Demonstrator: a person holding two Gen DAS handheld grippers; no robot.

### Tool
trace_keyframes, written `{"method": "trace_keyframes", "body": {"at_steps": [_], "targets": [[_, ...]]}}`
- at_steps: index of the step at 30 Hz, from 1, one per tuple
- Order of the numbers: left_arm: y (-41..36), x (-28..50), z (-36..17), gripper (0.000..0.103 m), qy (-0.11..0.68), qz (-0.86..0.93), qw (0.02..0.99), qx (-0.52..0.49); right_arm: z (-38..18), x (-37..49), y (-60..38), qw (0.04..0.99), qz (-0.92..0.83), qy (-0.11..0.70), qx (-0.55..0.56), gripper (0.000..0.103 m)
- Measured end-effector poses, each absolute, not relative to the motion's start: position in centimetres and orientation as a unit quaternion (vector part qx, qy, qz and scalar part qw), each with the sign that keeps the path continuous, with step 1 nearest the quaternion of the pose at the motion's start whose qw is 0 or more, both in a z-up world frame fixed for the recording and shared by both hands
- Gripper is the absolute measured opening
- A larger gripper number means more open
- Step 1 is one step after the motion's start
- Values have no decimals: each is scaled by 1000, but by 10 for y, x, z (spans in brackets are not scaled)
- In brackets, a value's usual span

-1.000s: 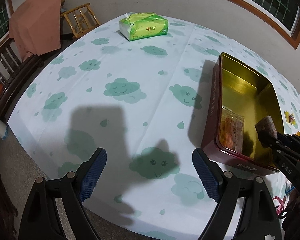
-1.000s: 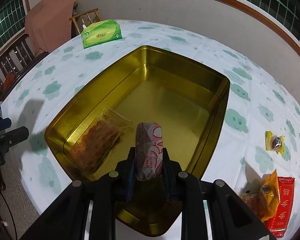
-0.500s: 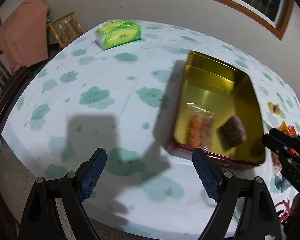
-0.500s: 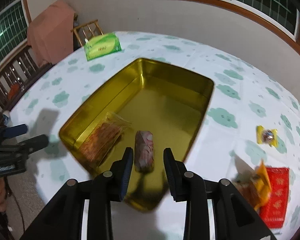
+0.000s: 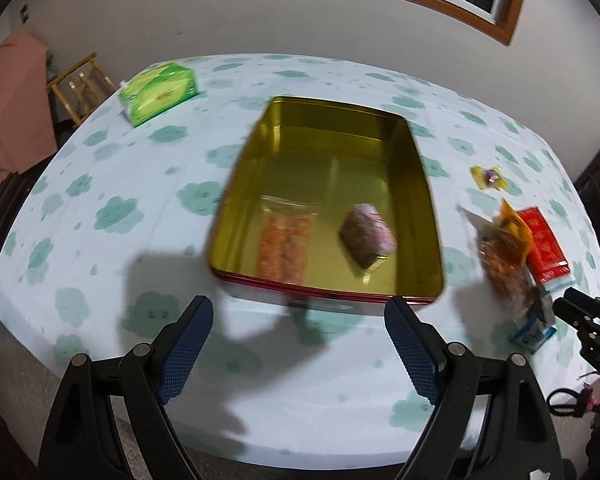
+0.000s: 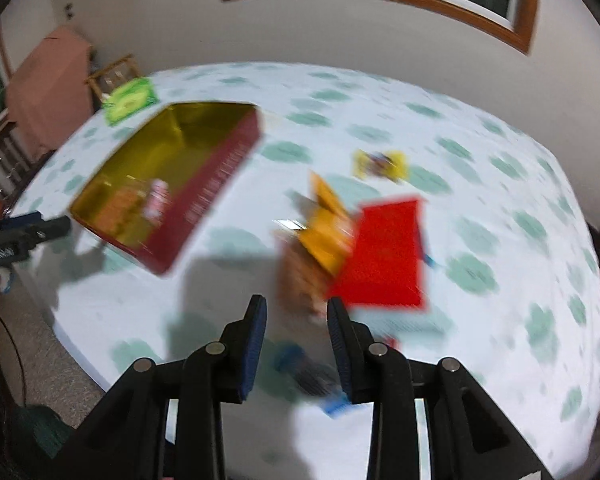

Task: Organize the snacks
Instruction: 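Grasp the dark seed bar with the red label with the right gripper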

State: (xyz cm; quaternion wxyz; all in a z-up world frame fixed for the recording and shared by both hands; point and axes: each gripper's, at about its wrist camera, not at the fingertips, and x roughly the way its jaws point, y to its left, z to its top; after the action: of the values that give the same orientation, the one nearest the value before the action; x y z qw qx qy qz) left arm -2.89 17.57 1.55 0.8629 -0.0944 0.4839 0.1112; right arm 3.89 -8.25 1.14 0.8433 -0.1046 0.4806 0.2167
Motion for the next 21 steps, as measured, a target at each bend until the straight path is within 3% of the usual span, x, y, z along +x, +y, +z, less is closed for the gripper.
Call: {"method": "trace_keyframes", "body": {"at_steps": [11,15,21], "targets": [[125,-27,11,85,495,60,865,-65,-19,51,-117,830,176,523,-83,32],[115,-26,7,85,501,50,862,-58,-25,56,-113,831,166,522,-96,43],[101,-24,1,85,508,37,859,-48,-38,65,-116,822,161,539,-92,43]]}}
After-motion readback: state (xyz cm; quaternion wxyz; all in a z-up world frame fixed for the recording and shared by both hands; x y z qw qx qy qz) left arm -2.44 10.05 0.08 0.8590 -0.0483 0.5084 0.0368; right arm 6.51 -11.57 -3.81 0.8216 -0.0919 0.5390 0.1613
